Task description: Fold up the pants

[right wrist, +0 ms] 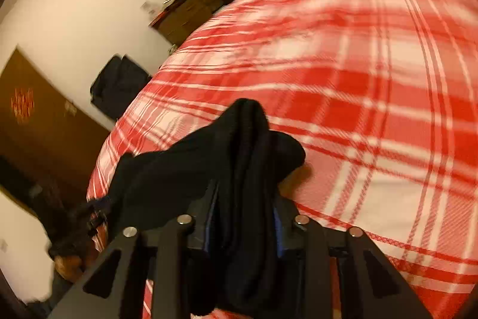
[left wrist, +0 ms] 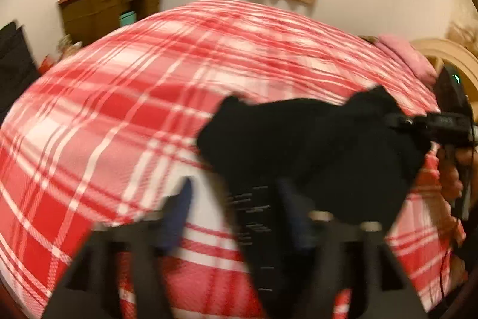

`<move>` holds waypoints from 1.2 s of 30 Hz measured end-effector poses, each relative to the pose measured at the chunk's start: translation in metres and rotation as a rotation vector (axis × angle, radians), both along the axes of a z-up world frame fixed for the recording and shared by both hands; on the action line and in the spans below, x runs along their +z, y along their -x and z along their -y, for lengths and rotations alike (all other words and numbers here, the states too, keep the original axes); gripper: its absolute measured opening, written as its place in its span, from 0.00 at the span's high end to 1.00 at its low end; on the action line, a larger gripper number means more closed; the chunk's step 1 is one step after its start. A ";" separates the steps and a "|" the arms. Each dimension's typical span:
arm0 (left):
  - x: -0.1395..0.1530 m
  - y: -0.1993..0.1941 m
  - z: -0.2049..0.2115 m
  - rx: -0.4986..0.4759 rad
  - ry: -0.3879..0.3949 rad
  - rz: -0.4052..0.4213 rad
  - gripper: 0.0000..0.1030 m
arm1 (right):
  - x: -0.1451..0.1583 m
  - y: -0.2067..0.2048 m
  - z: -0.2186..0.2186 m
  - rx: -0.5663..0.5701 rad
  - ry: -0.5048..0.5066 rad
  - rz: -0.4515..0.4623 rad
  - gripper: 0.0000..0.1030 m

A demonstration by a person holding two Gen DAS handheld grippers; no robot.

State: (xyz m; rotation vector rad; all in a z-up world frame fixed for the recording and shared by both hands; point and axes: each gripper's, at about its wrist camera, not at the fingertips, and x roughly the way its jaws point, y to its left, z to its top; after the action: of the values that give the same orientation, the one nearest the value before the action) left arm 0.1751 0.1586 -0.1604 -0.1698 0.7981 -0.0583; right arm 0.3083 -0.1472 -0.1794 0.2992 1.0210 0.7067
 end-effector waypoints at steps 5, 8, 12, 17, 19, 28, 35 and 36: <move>0.001 -0.007 0.002 -0.003 -0.021 0.009 0.30 | -0.012 0.001 0.017 -0.038 -0.027 -0.019 0.52; 0.003 -0.006 -0.002 0.009 -0.012 0.006 0.29 | -0.005 0.011 0.024 -0.069 -0.003 0.023 0.50; 0.003 -0.005 -0.002 0.023 -0.024 0.001 0.28 | 0.013 0.038 0.025 -0.047 0.031 0.124 0.50; 0.005 0.000 -0.002 0.023 -0.021 0.003 0.26 | -0.002 0.051 0.044 -0.078 0.111 0.094 0.48; 0.005 0.000 -0.001 0.022 -0.026 0.003 0.25 | -0.010 0.049 0.057 -0.109 0.049 0.058 0.46; 0.008 0.013 -0.001 0.084 -0.044 0.005 0.23 | 0.002 0.060 0.066 -0.205 0.111 0.122 0.43; 0.037 0.054 0.015 0.103 -0.057 0.061 0.23 | 0.047 0.121 0.077 -0.267 0.225 0.249 0.43; 0.043 0.060 0.018 0.099 -0.057 0.073 0.23 | 0.056 0.135 0.076 -0.263 0.248 0.280 0.43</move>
State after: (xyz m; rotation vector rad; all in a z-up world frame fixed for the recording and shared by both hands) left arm 0.1155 0.1409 -0.1172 -0.1521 0.7171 0.0516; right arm 0.1733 -0.2230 -0.1232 0.1112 0.7741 0.3663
